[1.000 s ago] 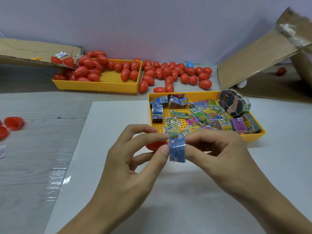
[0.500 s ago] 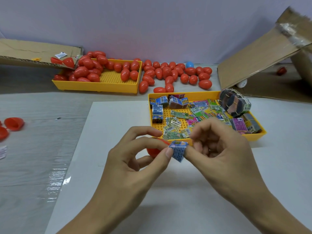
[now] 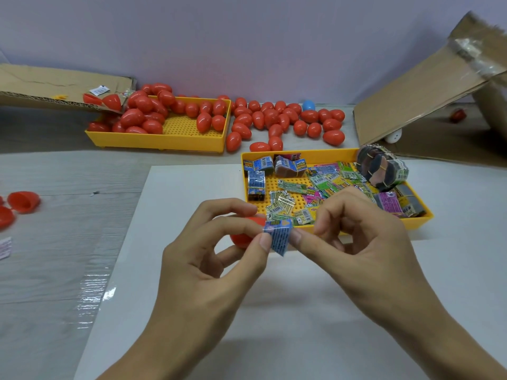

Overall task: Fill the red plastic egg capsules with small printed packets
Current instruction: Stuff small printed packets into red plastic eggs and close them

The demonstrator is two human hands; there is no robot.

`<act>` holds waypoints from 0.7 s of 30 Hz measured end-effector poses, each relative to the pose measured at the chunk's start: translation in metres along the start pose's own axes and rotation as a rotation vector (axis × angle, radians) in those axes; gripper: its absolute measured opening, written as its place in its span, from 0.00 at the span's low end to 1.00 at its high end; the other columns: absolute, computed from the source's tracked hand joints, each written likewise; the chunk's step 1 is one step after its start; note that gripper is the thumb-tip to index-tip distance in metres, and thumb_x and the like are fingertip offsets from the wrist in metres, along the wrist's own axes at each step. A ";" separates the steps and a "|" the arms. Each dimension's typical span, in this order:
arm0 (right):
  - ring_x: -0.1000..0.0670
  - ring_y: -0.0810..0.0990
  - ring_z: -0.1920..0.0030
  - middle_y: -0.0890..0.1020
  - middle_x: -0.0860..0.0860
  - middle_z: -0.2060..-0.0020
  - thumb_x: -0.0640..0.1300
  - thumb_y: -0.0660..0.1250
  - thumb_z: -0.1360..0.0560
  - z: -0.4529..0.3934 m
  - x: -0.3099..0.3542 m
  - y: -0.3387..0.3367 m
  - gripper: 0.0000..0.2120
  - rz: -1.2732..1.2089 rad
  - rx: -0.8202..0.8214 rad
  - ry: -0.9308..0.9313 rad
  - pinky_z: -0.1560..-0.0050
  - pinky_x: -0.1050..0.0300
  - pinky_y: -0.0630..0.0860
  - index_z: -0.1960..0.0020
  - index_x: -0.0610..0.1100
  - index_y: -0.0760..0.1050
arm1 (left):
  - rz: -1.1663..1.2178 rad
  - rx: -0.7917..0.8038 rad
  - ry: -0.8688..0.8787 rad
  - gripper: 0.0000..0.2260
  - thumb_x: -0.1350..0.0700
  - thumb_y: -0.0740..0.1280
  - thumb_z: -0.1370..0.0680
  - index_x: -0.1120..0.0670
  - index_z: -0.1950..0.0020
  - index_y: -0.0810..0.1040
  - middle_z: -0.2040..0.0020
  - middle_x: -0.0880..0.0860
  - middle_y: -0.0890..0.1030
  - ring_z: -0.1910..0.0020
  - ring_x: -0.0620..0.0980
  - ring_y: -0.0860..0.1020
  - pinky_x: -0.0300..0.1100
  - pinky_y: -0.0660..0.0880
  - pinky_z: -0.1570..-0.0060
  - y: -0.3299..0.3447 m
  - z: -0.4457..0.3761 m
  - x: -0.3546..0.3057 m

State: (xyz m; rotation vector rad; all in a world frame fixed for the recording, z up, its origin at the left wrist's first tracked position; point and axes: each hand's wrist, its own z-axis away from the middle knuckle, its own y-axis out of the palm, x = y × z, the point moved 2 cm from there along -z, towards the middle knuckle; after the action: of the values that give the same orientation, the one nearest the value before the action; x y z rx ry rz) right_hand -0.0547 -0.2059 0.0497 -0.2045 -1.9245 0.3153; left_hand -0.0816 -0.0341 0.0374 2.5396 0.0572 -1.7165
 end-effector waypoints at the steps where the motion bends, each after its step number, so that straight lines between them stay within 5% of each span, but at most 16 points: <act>1: 0.55 0.69 0.71 0.72 0.53 0.65 0.47 0.77 0.34 0.000 0.000 0.000 0.12 -0.010 -0.004 -0.006 0.70 0.65 0.66 0.66 0.49 0.73 | -0.002 -0.002 0.001 0.03 0.56 0.71 0.28 0.55 0.59 0.82 0.49 0.53 0.78 0.50 0.51 0.81 0.32 0.77 0.57 0.000 0.000 0.000; 9: 0.55 0.72 0.67 0.72 0.53 0.60 0.52 0.73 0.34 0.005 0.008 0.004 0.04 -0.101 0.127 -0.014 0.71 0.66 0.67 0.61 0.53 0.83 | -0.077 0.004 0.087 0.02 0.56 0.70 0.27 0.53 0.57 0.82 0.46 0.53 0.78 0.43 0.57 0.79 0.36 0.79 0.54 0.000 0.001 0.000; 15: 0.46 0.72 0.65 0.73 0.52 0.60 0.55 0.68 0.31 0.003 0.010 0.002 0.11 -0.097 0.117 0.005 0.69 0.54 0.68 0.56 0.52 0.86 | -0.082 0.001 0.094 0.02 0.56 0.70 0.26 0.53 0.57 0.82 0.46 0.54 0.77 0.43 0.54 0.79 0.34 0.78 0.53 0.001 0.001 -0.001; 21: 0.47 0.72 0.66 0.73 0.53 0.60 0.53 0.69 0.30 0.005 0.012 0.001 0.11 -0.093 0.119 -0.024 0.71 0.61 0.66 0.52 0.52 0.86 | -0.013 -0.039 -0.027 0.07 0.51 0.68 0.26 0.54 0.57 0.80 0.47 0.51 0.78 0.46 0.55 0.79 0.38 0.79 0.55 0.000 -0.001 0.003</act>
State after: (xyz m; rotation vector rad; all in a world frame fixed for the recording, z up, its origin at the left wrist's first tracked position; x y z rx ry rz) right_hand -0.0642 -0.2018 0.0580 -0.0329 -1.9251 0.3703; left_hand -0.0796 -0.0336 0.0351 2.4938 0.1055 -1.7362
